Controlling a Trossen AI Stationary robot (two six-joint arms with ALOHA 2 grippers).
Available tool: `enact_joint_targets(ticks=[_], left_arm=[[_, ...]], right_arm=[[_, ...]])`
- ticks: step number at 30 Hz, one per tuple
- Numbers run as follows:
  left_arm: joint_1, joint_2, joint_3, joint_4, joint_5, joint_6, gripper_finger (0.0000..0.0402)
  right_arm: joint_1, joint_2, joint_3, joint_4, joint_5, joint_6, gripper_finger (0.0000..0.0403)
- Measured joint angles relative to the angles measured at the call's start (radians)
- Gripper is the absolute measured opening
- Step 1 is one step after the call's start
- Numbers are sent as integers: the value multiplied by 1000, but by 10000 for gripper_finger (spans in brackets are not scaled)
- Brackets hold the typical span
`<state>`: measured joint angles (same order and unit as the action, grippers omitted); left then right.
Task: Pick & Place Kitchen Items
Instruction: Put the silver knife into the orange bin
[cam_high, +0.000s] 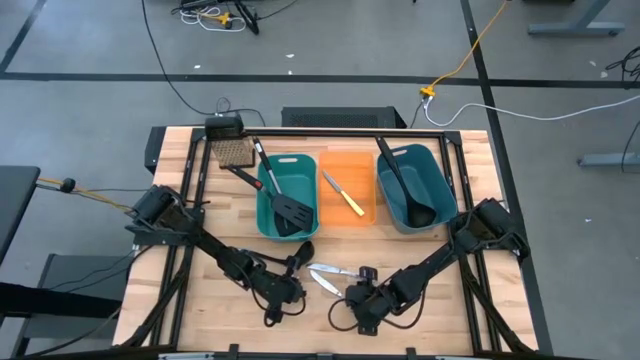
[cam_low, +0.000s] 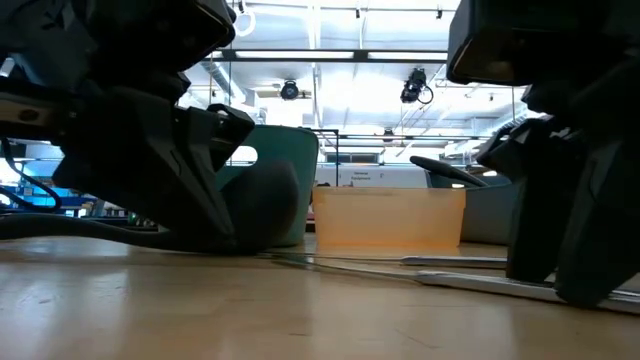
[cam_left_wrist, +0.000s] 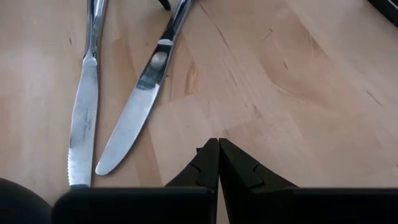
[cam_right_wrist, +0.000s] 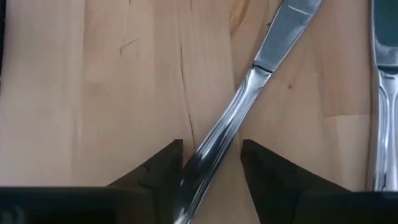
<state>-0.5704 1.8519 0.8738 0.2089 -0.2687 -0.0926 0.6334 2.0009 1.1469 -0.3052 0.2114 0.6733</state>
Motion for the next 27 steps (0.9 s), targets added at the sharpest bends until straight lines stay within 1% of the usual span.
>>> enact_joint_targets(ticks=[4, 10, 12, 15, 20, 22, 27], left_arm=[[0, 0, 0, 1, 0, 0, 14], [0, 0, 0, 2, 3, -24, 14], [0, 0, 0, 3, 3, -26, 14], [0, 0, 0, 8, 5, -27, 14], [0, -1, 1, 66, 102, -27, 13], [-2, -1, 1, 73, 110, -26, 9], [-6, 12, 2, 72, 108, -27, 6]], right_arm=[[3, 4, 1, -45, 25, -42, 147], [2, 5, 2, -74, 21, -166, 74], [3, 5, 2, -73, 15, -197, 57], [2, 5, 1, -72, 13, -194, 55], [1, 5, -1, -67, 19, -182, 90], [1, 5, -1, -67, 20, -177, 96], [1, 5, -2, -64, 20, -177, 78]])
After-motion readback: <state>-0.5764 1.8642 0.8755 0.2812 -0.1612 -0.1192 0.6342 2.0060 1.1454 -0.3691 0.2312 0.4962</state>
